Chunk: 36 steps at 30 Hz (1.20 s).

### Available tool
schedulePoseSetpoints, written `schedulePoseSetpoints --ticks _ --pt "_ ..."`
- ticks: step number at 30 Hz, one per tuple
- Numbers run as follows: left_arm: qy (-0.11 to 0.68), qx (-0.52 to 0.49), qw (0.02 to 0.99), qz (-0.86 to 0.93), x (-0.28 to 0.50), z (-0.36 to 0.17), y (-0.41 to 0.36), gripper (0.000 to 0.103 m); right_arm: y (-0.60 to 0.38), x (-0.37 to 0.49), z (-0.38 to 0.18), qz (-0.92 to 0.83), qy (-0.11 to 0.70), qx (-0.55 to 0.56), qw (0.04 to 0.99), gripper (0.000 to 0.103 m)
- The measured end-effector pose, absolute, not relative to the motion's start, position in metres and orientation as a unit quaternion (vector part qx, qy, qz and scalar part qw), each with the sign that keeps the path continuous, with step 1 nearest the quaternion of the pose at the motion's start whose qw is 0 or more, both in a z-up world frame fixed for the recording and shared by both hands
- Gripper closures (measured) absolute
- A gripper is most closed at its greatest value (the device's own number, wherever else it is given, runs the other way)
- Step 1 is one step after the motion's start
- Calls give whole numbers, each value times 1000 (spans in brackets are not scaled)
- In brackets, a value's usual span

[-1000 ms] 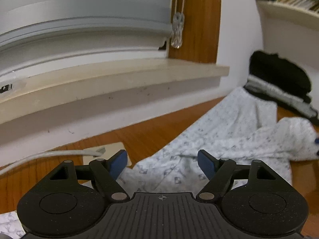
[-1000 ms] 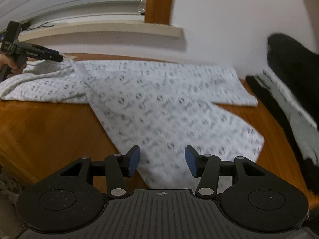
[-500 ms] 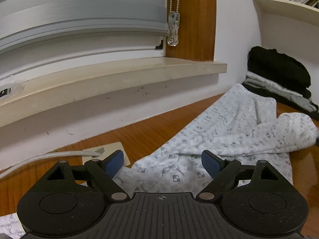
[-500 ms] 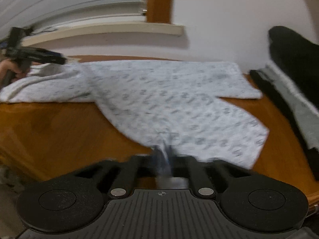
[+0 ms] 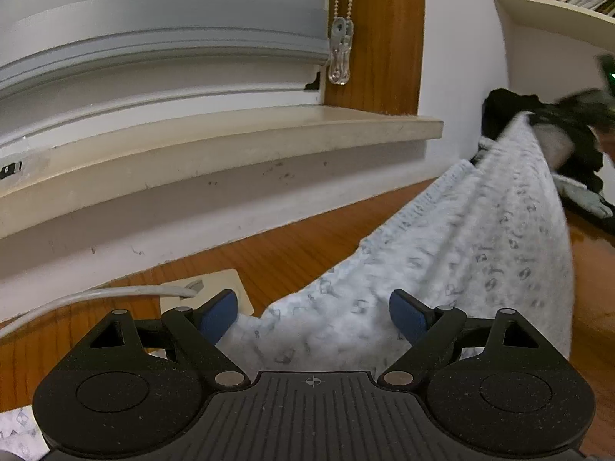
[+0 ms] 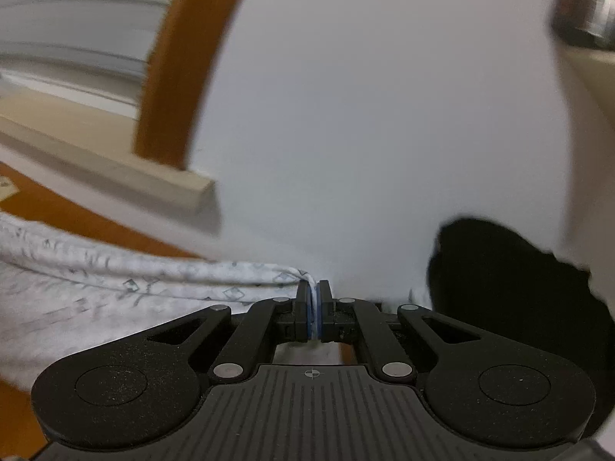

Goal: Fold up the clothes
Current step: 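Grasp the shirt edge with the right tool near the clothes stack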

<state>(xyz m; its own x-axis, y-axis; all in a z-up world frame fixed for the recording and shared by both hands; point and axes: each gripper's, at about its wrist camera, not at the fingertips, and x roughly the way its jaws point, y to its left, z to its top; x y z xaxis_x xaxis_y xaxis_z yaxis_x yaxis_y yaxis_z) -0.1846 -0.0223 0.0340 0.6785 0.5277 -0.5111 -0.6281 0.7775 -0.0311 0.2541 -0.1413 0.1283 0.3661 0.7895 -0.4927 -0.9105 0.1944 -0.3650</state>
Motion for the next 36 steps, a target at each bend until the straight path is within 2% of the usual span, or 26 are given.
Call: schedulePoseSetpoints --ticks 6,10,14,15,19,21,27,28,29,32,36 --pt "247 -106 909 318 -184 34 -21 14 -55 272 105 510 98 -337 785 97" --pt "248 -108 909 318 -184 34 -20 14 -46 292 80 494 130 -321 798 95" --pt "255 -116 906 318 -183 32 -17 9 -64 313 58 495 175 -302 796 65" --pt "256 -117 906 318 -183 32 -16 9 -71 320 53 495 188 -292 796 62" --pt "257 -115 905 318 -184 33 -17 9 -101 337 44 527 240 -219 785 58" --pt "256 -113 905 319 -183 33 -18 8 -107 334 42 540 247 -205 778 51" --pt "255 -111 906 318 -183 34 -19 6 -93 307 29 595 245 -222 733 42" --pt "255 -111 906 318 -183 34 -19 6 -87 303 25 599 242 -235 726 43" --pt "255 -111 906 318 -183 34 -19 6 -82 302 23 593 240 -251 727 48" --pt "255 -112 907 317 -183 34 -19 6 -68 311 24 559 235 -261 751 100" --pt "254 -112 907 316 -183 34 -19 6 -69 344 38 446 195 -208 848 98"
